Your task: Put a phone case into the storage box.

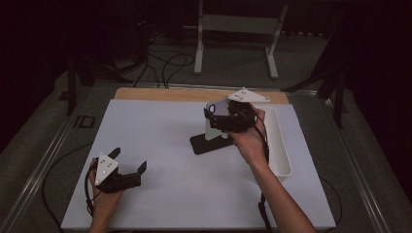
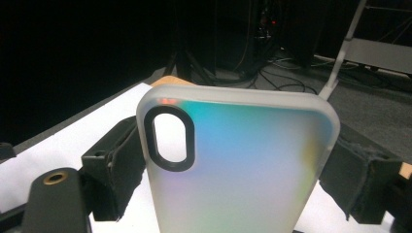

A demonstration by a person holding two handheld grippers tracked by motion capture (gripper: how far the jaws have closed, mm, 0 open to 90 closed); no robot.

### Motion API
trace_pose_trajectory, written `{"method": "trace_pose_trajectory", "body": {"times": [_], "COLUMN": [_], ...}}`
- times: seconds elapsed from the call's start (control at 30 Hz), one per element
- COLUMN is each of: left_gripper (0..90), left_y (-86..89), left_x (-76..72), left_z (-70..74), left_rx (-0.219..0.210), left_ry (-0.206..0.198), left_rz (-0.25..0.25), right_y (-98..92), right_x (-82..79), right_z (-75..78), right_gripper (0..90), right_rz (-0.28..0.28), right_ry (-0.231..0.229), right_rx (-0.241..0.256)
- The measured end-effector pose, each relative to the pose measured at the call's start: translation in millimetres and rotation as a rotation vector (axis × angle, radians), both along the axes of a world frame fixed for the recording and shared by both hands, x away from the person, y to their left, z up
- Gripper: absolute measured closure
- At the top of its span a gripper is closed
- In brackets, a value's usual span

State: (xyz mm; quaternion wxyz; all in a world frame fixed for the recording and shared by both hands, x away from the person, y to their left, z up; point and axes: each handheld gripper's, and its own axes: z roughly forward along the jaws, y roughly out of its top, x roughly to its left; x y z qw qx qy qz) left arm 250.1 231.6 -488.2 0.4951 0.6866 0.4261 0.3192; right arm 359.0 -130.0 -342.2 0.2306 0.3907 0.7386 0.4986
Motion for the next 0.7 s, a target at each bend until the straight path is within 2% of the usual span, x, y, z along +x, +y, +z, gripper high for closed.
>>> {"method": "trace_pose_trajectory", "body": {"times": [0.37, 0.7], "left_gripper": [0.2, 0.2], "left_y": [-1.1, 0.6], "left_x": [0.4, -0.3], "left_z": [-0.4, 0.4], "left_rx": [-0.004, -0.017], "left_ry": [0.014, 0.011], "left_rz": [-0.024, -0.015], "right_y": [-8.5, -16.9], "right_x": [9.8, 16.9], "right_z": [0.1, 7.3], "right_gripper": [17.2, 17.2], "right_rz": [-0.034, -0.062], "right_ry": [0.008, -0.005], "right_rx": [-0.003, 0.001]}}
